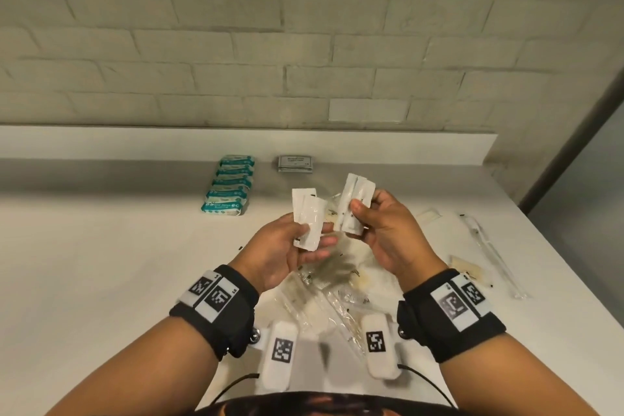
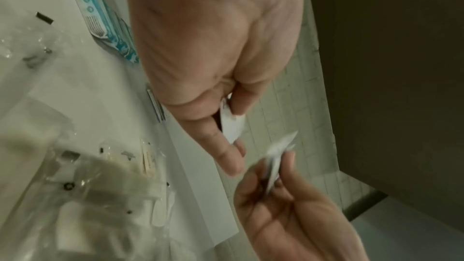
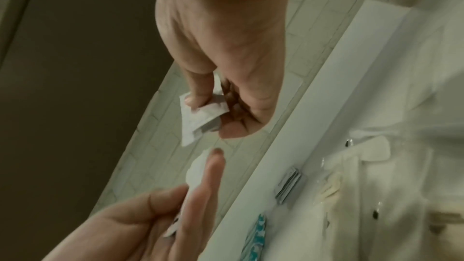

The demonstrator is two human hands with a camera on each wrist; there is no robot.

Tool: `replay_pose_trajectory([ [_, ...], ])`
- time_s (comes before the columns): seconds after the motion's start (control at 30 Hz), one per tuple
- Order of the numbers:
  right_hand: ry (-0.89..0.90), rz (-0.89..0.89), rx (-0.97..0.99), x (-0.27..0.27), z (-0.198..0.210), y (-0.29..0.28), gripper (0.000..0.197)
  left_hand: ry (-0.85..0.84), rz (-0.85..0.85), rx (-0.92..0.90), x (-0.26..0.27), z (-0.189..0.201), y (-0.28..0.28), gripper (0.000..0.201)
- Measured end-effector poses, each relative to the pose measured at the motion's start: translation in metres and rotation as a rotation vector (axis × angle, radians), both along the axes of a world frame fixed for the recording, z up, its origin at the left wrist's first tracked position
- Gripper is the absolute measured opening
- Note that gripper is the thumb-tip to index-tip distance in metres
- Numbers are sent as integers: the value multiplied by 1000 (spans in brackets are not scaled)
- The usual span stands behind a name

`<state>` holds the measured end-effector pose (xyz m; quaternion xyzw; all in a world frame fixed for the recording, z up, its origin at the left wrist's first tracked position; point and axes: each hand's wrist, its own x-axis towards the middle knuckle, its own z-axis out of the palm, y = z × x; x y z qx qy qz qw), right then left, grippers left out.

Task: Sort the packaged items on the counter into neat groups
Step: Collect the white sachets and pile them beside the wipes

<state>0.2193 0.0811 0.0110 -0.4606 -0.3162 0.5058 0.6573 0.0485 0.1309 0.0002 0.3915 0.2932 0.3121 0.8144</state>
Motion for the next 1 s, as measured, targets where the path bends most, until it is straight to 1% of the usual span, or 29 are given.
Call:
replay_pose_trajectory([
  [0.1,35,69,-40,5,-3,-1,27,10,52,76,-2,-3,4,24],
  [0.2,75,180,-30,-2,-7,-4,34,8,62,73,1,-5,4,26],
  [0.23,103,224,-7,-5,-9,-4,41,15,46,59,2,-4,4,28],
  [0.3,133,307,49,-8,-12,-3,56,39,-18,31,5,-4,3,38],
  [0.33,134,340,70,-9,-13,-2,60,50,-53,14,6,-4,3,42],
  [0.43,85,403,94,-8,-15,-2,65,74,-134,-34,4,-5,4,36],
  [0.47,51,410,95,-8,-15,-2,61,89,-150,-36,4,-6,5,34],
  [0.53,-21,380,101,-9,-14,-4,46,127,-144,-26,4,-6,4,32],
  [0.6,-41,288,98,-11,-12,-5,30,175,-74,1,5,-6,4,24],
  [0.63,-38,240,99,-10,-12,-5,25,190,-27,11,5,-6,3,18],
  [0.7,-5,164,76,-3,-10,-3,20,202,42,48,3,-6,4,15],
  [0.77,23,114,27,7,-6,-2,18,255,83,156,0,-7,5,19],
  [0.8,10,108,-2,11,-3,-2,19,291,106,214,-1,-7,5,21],
  [0.87,-49,114,-63,19,2,-1,18,377,162,322,-2,-8,5,26],
  [0.9,-70,121,-87,22,5,0,15,430,186,381,-2,-9,5,28],
  [0.97,-88,155,-122,23,9,2,10,520,207,492,0,-9,5,30],
  [1.0,-113,191,-127,23,11,1,11,545,207,524,1,-9,4,31],
])
